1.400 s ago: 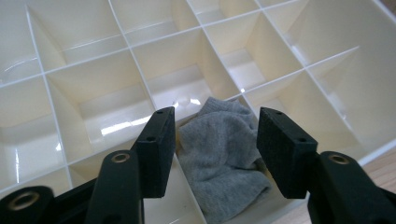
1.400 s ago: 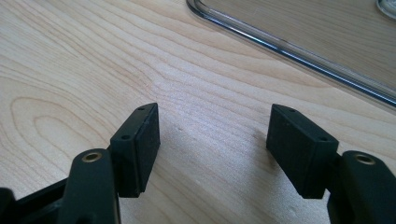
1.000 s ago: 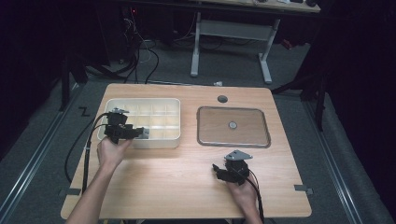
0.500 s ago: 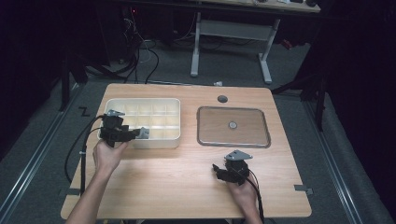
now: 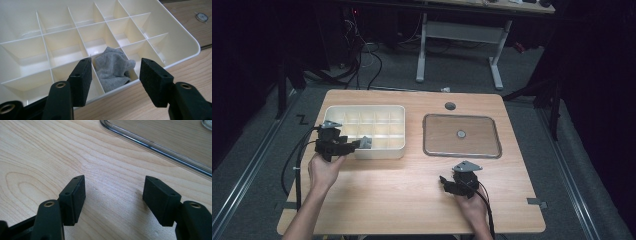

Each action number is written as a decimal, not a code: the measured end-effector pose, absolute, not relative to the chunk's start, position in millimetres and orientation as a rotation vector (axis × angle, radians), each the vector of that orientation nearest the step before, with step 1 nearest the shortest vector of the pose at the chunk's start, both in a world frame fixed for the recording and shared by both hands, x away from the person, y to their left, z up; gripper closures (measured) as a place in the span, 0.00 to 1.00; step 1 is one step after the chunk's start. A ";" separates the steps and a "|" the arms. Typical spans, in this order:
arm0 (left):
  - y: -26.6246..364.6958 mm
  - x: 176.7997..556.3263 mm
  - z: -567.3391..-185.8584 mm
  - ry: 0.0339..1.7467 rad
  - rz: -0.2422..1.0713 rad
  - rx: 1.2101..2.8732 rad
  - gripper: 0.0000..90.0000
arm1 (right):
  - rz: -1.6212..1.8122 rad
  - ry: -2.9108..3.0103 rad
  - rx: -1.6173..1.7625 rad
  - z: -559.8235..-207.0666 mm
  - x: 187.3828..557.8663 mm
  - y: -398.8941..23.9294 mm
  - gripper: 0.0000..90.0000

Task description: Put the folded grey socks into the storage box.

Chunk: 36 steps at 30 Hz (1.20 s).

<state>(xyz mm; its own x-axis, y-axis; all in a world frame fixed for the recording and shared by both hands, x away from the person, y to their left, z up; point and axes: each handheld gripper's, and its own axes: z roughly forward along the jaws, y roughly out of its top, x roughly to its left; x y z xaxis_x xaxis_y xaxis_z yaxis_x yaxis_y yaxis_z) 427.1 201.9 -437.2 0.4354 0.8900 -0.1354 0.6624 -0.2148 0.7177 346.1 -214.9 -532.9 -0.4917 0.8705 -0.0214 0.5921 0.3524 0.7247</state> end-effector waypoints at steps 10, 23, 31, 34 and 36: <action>201.5 414.9 -430.2 1.275 0.432 1.936 0.48 | 0.935 2.216 1.280 -532.9 346.1 -214.9 0.39; 209.2 402.9 -430.2 1.279 0.364 1.873 0.48 | 0.935 2.215 1.280 -532.9 346.1 -214.9 0.39; 211.6 396.4 -432.1 1.272 0.361 1.866 0.48 | 0.935 2.215 1.280 -532.9 346.1 -214.9 0.39; 212.7 393.4 -433.0 1.268 0.364 1.865 0.48 | 0.934 2.215 1.280 -532.9 346.1 -214.9 0.39; 213.2 391.0 -433.7 1.265 0.365 1.861 0.48 | 0.935 2.215 1.281 -532.9 346.1 -214.9 0.39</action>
